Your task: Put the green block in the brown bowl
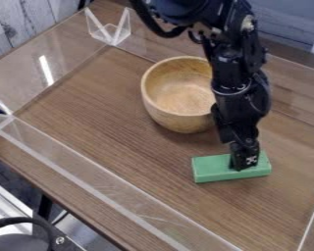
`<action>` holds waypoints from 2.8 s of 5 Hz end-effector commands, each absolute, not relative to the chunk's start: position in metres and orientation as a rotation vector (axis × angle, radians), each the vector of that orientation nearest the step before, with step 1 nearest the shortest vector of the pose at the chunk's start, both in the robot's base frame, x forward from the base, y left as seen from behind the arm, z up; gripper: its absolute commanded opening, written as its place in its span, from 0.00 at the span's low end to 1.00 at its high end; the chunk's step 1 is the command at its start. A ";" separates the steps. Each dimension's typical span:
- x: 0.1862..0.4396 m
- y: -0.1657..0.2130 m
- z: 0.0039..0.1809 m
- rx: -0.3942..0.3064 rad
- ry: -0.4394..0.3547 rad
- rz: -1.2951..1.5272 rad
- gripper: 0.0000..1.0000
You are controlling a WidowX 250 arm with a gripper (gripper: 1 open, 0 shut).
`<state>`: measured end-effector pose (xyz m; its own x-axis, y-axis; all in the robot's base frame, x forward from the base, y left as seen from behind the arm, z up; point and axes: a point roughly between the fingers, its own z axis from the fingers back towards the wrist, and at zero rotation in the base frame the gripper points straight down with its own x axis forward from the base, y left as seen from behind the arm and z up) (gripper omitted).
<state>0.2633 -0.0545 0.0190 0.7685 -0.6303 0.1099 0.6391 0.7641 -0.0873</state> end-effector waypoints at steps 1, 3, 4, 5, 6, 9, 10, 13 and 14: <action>0.238 -0.043 0.005 -0.162 0.022 -0.642 1.00; 0.233 -0.034 0.019 -0.171 0.042 -0.640 1.00; 0.237 -0.030 0.022 -0.160 0.051 -0.655 0.00; 0.241 -0.028 0.024 -0.176 0.064 -0.662 0.00; 0.237 -0.025 0.029 -0.146 0.072 -0.673 0.00; 0.241 -0.025 0.046 -0.070 0.127 -0.635 0.00; 0.241 -0.023 0.053 -0.052 0.114 -0.638 0.00; 0.241 -0.026 0.075 -0.040 0.090 -0.641 0.00; 0.248 -0.025 0.092 -0.046 0.064 -0.671 0.00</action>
